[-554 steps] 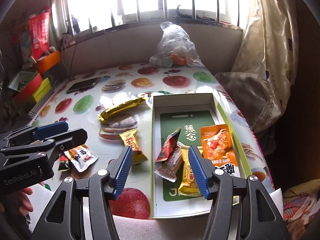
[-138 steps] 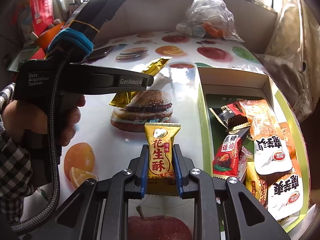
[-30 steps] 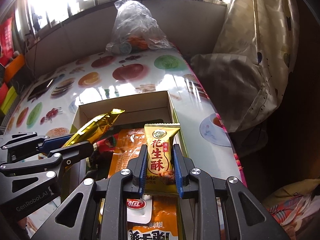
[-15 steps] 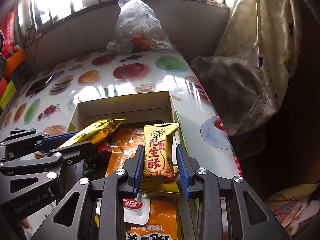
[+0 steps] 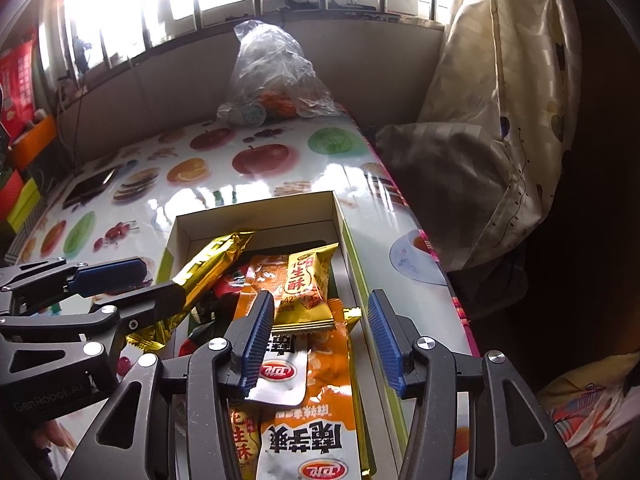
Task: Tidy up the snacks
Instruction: 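Open both tools to drop the yellow candy and gold bar into the box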
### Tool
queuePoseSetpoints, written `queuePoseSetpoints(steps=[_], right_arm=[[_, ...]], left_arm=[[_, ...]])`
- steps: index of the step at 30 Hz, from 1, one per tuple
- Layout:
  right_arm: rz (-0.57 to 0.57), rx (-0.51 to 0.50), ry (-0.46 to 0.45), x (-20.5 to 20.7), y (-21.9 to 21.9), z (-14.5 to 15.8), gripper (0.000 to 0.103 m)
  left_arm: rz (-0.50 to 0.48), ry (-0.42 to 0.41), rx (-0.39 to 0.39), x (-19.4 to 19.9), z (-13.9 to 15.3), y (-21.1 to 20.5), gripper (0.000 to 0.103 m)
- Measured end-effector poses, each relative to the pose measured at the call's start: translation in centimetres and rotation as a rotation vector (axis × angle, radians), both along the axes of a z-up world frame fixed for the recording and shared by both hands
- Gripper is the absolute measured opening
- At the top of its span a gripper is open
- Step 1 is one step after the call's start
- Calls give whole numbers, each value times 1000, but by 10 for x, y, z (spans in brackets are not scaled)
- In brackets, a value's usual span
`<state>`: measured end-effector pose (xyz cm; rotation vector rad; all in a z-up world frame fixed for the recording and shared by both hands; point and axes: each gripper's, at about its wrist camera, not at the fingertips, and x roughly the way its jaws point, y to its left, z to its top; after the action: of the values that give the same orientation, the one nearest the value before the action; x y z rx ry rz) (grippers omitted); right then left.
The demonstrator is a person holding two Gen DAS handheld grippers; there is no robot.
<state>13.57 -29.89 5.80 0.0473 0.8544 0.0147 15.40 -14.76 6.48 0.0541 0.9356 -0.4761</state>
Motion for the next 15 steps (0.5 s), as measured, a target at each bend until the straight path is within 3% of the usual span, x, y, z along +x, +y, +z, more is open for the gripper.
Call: queuePoseSetpoints(steps=[9,15], right_arm=[[-31,28,-52,-42,6,20,49],[-58,48,-74,-76,11,27,50]], left_arm=[[33,-38,-14,-43,11,17,47],[50,-75,18,-78,12,26,48]])
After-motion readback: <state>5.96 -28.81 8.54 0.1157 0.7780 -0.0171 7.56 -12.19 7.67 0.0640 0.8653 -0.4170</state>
